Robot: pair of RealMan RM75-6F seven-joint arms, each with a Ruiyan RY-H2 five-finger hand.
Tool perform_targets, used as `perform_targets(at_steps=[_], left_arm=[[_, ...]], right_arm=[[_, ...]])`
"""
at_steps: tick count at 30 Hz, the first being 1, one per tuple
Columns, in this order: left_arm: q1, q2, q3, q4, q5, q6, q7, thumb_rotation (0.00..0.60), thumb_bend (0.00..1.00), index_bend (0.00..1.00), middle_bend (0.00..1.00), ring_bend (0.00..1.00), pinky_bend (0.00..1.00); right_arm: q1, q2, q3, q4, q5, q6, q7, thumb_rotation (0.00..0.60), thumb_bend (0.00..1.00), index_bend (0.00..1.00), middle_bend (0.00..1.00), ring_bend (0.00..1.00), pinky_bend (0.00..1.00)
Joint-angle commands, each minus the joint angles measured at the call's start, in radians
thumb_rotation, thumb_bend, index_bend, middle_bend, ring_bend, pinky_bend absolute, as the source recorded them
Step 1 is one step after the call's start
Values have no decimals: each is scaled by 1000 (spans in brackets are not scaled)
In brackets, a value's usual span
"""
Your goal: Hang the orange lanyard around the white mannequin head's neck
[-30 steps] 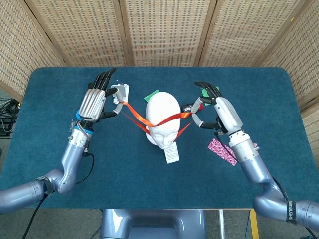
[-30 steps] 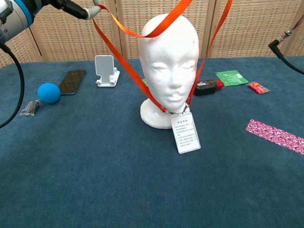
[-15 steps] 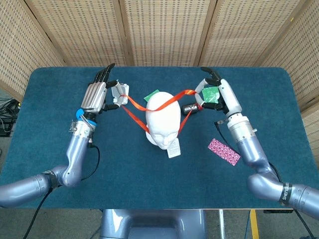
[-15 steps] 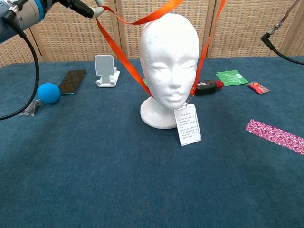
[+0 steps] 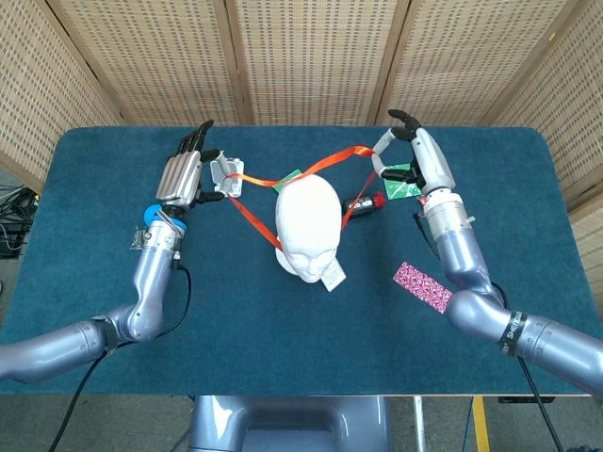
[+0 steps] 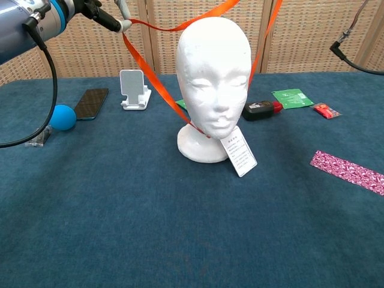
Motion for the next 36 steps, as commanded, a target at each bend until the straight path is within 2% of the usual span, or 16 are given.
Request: perform_targets(at_steps=[1,3,4,5,8,11,15,19,22,25,29,31,33,34,35,36], left_arm=[[-14,-16,2,26,-2,-12,-8,600,425,367,0,0,0],[-18,-23,1,37,-4,-17,-17,600,419,151,0,0,0],[-21,-27,1,44,-2,-19,-22,600,400,56,0,0,0],[-22,-30,3,51,4,-18,-27,600,372,7,0,0,0],[-18,-38,6,67,35,-11,-63,600,195,0,0,0,0],[-10,-39,10,78,67,-8,-105,600,115,0,0,0,0],[-2,-31,19,79,89,-11,-125,600,64,0,0,0,0],[20,-9,38,54,145,12,-151,600,59,0,0,0,0],[57,27,73,15,222,50,-173,600,60,0,0,0,0],[123,87,128,-38,312,114,-191,600,60,0,0,0,0],[202,171,181,-106,369,173,-183,600,60,0,0,0,0],[233,204,196,-138,382,200,-171,600,60,0,0,0,0],[278,240,214,-177,393,244,-159,600,59,0,0,0,0],[295,255,221,-194,396,259,-154,600,59,0,0,0,0],[309,268,227,-210,399,272,-148,600,48,0,0,0,0],[326,283,234,-229,400,286,-137,600,38,0,0,0,0]], right_arm=[[28,-26,-7,43,29,-17,-37,600,673,721,183,0,0],[38,-38,-7,63,39,-19,-49,600,603,686,183,0,0],[44,-44,-13,76,41,-26,-61,600,519,616,179,0,0],[48,-48,-14,85,44,-29,-67,600,421,507,167,0,0],[55,-59,-27,109,31,-25,-96,600,225,248,128,0,0],[51,-66,-32,119,12,-11,-106,600,167,200,123,0,0],[41,-65,-26,119,5,3,-106,600,166,200,124,0,0],[14,-51,-13,97,-23,39,-91,600,166,207,129,0,0],[-28,-21,-12,54,-71,69,-66,600,225,214,129,0,0],[-105,35,-36,-9,-168,114,-33,600,311,222,129,0,0],[-200,101,-81,-58,-272,147,5,600,351,244,172,14,0],[-233,123,-102,-66,-310,160,11,600,368,247,248,86,1],[-270,141,-133,-63,-348,183,0,600,406,247,370,229,52],[-281,145,-143,-63,-362,191,-3,600,446,245,454,330,135],[-291,148,-151,-62,-375,198,-6,600,501,240,533,432,265],[-303,153,-164,-60,-387,202,-13,600,540,234,578,493,365]])
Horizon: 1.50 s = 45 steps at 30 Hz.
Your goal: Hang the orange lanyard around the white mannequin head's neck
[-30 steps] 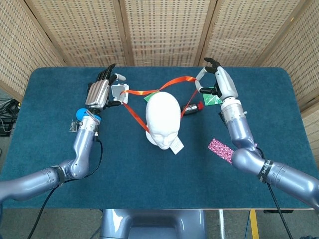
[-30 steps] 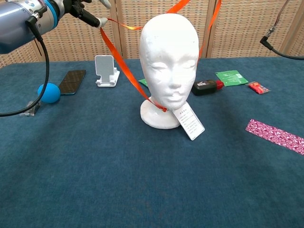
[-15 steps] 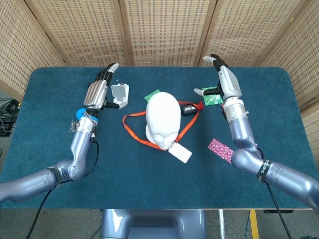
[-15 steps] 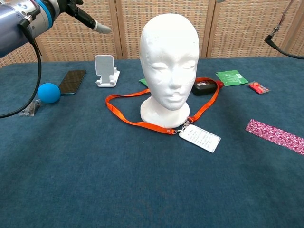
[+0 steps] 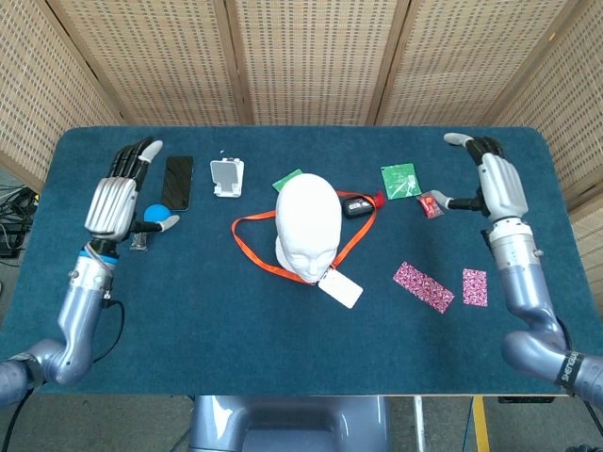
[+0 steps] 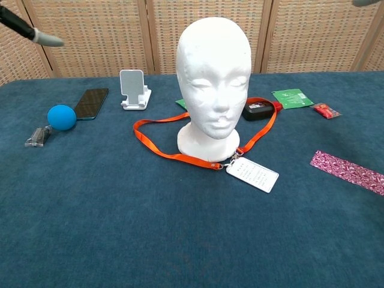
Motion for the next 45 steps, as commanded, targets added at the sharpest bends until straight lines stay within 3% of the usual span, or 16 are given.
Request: perform_targets(at_steps=[1,2,5,11,18,30,45], left_arm=[[68,61,38,-75,16,59,38,600,25,0,0,0,0],[86,77,45,-97,12,73,52,600,13,0,0,0,0],[134,126,67,-159,-3,103,97,600,8,0,0,0,0],[252,242,130,-330,-44,169,184,600,8,0,0,0,0],[306,282,167,-401,-37,192,233,600,10,0,0,0,0],[310,265,165,-380,-23,149,236,600,14,0,0,0,0],[310,259,151,-364,-17,111,220,600,17,0,0,0,0]], right_arm=[[-49,29,-51,-5,-51,25,-16,600,599,222,636,569,512],[-59,37,-65,-9,-61,21,-23,600,651,211,674,619,621],[-83,59,-105,-22,-87,1,-46,600,763,188,727,697,801],[-120,95,-246,-68,-213,-75,-156,600,831,185,744,737,876],[-100,69,-318,-96,-314,-139,-261,600,886,224,763,772,917],[21,-38,-342,-113,-273,-325,-406,600,888,249,766,775,924],[87,-166,-340,-68,-190,-340,-507,600,891,257,762,789,965]])
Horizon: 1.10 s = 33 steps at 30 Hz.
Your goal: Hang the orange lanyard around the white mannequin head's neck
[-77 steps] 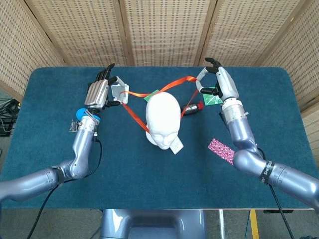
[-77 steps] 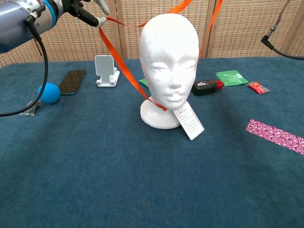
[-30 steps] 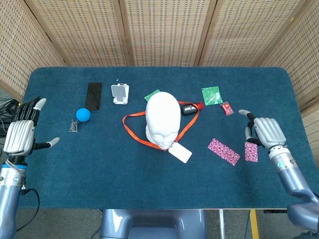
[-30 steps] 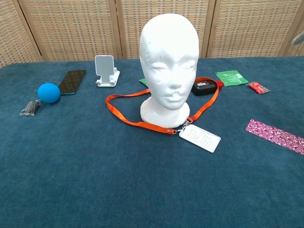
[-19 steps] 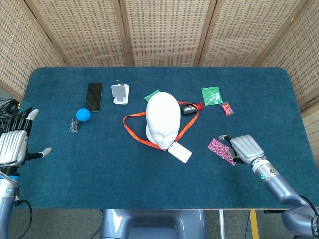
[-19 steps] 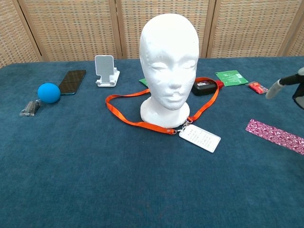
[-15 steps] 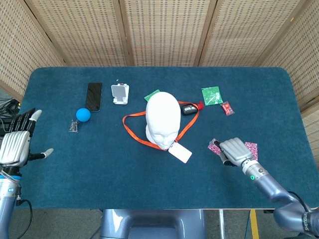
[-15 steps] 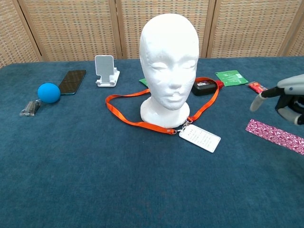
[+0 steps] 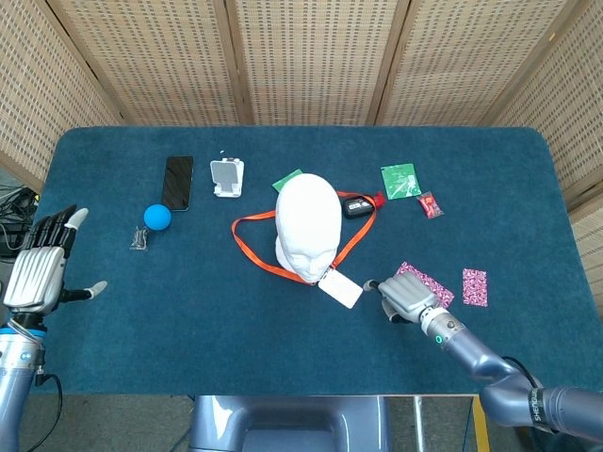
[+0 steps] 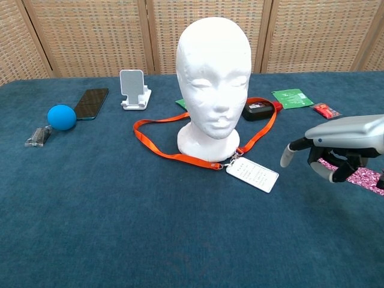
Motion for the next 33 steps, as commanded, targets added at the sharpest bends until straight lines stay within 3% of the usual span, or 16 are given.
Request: perform_targets(at_steps=[1,17,23,33], left_arm=[[1,-1,-2,1,-1,-3,-1,600,17,0,0,0,0],[7,3,-15,6,-4,-22,-19,600,30,0,0,0,0],[6,1,-17,7,-2,-28,-19,600,30,0,0,0,0],[8,2,-21,6,-2,-34,-21,600,31,0,0,0,0]], right_arm=[[16,-24,3,10,29,3,-26,600,891,257,762,789,965],[95,-106,-45,2,234,8,-196,600,891,279,762,789,965],[116,-76,-79,-64,259,-16,-212,600,892,302,762,789,965],[135,-42,-145,-160,210,-19,-246,600,892,309,763,789,965]])
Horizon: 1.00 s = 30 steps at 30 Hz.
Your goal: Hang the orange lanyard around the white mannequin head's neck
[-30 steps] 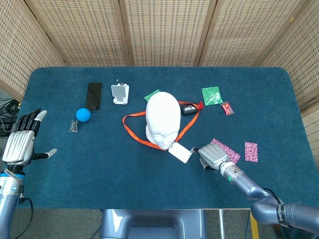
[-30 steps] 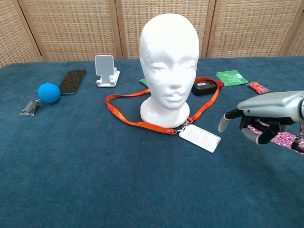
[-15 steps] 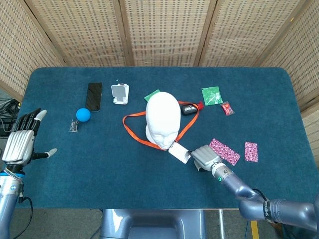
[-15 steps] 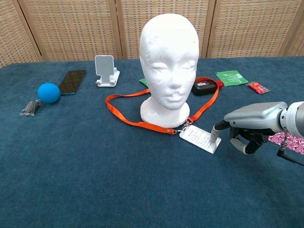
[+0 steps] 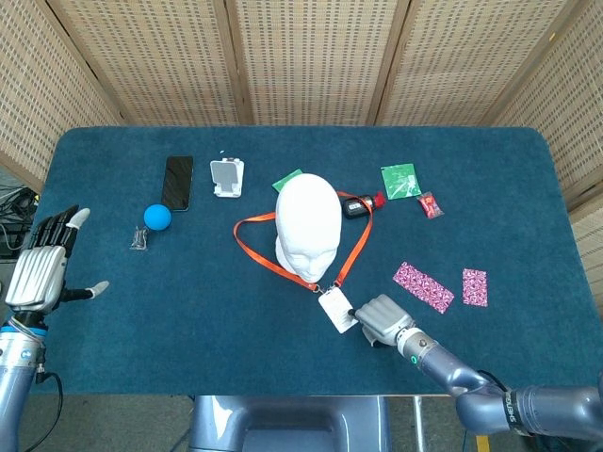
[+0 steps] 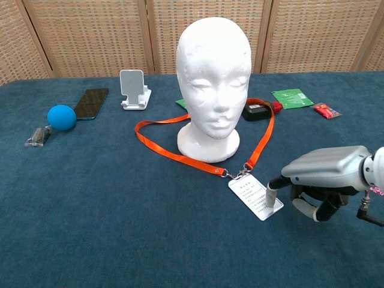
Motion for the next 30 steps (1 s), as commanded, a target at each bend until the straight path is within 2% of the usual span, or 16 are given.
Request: perform_targets(at_steps=[1,13,18,22,30], left_arm=[[0,1,-1,0,0,-2,-2,600,30,0,0,0,0],[0,2,3,-1,9,-14,-2,600,31,0,0,0,0],[0,-4,3,-3,10,-12,4,600,31,0,0,0,0],[0,-6,2,-4,12,-12,9,600,31,0,0,0,0],[16,-8,18,0,50,9,5,600,30,0,0,0,0]], right_arm=[[6,9,-21,-21,-16,-1,-13,600,892,309,763,789,965],[12,49,-95,-114,-93,8,-51,600,893,315,763,789,965],[-28,82,-104,-141,-220,60,-11,600,892,320,765,790,965],[-80,142,-87,-154,-346,161,63,600,894,319,766,789,964],[-212,319,-72,-94,-554,387,344,600,896,318,766,789,964]])
